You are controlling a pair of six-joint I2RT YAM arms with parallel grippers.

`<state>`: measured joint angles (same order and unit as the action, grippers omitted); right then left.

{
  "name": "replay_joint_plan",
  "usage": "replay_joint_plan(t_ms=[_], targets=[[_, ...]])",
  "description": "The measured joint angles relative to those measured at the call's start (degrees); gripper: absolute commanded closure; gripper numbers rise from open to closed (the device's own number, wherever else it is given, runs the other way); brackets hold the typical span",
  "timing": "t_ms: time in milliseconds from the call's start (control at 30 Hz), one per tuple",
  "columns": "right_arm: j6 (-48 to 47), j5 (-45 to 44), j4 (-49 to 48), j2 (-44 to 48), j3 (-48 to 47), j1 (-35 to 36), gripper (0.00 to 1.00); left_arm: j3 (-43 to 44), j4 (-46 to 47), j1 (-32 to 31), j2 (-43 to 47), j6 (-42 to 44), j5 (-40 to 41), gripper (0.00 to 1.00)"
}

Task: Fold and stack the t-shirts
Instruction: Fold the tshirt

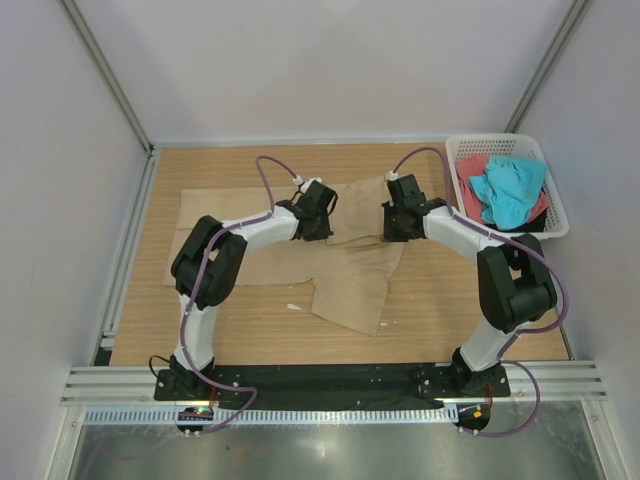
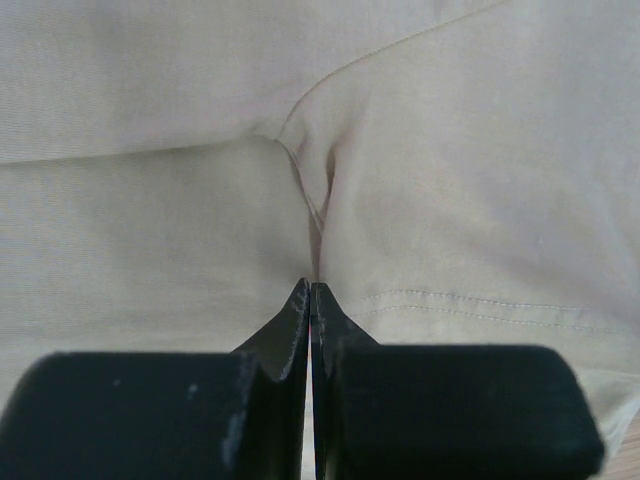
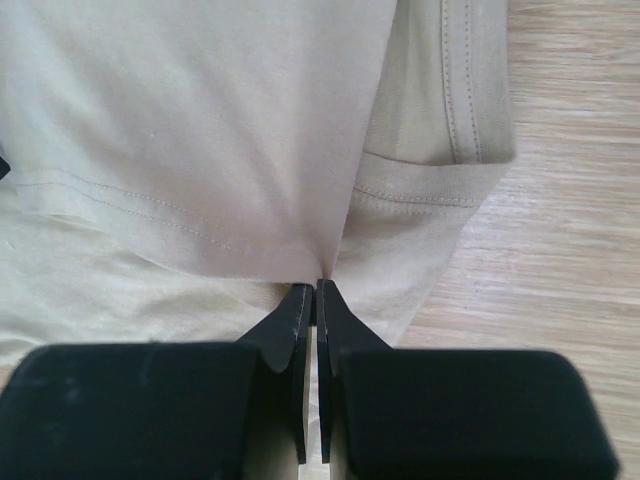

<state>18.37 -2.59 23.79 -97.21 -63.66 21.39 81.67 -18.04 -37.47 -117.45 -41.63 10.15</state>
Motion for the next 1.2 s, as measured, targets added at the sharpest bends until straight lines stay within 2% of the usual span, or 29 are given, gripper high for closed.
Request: replay_joint_plan(t_ms=[300, 400, 467, 500, 600, 767, 900, 967, 1033, 1067, 1100, 1133, 1200], targets=[[0.2, -0.5, 1.0, 4.5, 2.2, 0.1, 0.96, -0.1, -0.7, 0.1, 3.3, 0.2, 0.7, 1.0], [0.8, -0.3, 0.3, 4.5, 4.4, 0.6, 0.89, -0.5, -0.6, 0.1, 3.8, 0.2, 0.2, 1.0], [1.3, -0.3, 0.7, 4.5, 5.7, 1.4, 0.8, -1.2, -0.6, 0.1, 4.0, 0.2, -0.8, 0.93], [1.7, -0.6, 1.1, 4.5, 6.0, 1.6, 0.77, -1.6, -0.6, 0.1, 4.1, 0.3, -1.6, 0.84], [3.0, -3.5, 4.0, 4.5, 5.8, 2.2, 0.7, -3.0, -0.4, 0.1, 4.7, 0.2, -4.2, 0.72], [4.9, -5.9, 8.1, 4.5, 4.6, 1.8, 0.69, -4.2, 0.7, 0.1, 4.8, -0.2, -8.3, 0.66], [5.6, -6.4, 8.7, 4.5, 2.8, 1.7, 0.69, -4.3, 1.8, 0.1, 4.7, -0.5, -10.4, 0.65], [5.7, -6.4, 8.2, 4.5, 1.8, 1.6, 0.69, -4.3, 2.3, 0.1, 4.5, -0.7, -11.0, 0.66], [6.1, -7.1, 7.8, 4.0, 0.5, 1.1, 0.69, -4.3, 3.0, 0.1, 3.9, -1.1, -11.4, 0.71], [6.3, -7.6, 7.8, 3.5, -0.5, 0.9, 0.69, -4.3, 3.2, 0.1, 3.5, -1.2, -11.5, 0.77], [6.7, -8.2, 7.9, 2.7, -1.8, 0.4, 0.69, -4.3, 3.3, 0.1, 3.1, -1.4, -11.5, 0.92], [6.9, -8.5, 7.7, 1.9, -3.1, -0.3, 0.69, -4.3, 3.3, 0.1, 2.6, -1.7, -11.5, 0.99], [6.9, -8.7, 7.0, 0.0, -6.0, -1.9, 0.68, -4.2, 3.0, 0.1, 1.9, -1.4, -11.5, 1.0]])
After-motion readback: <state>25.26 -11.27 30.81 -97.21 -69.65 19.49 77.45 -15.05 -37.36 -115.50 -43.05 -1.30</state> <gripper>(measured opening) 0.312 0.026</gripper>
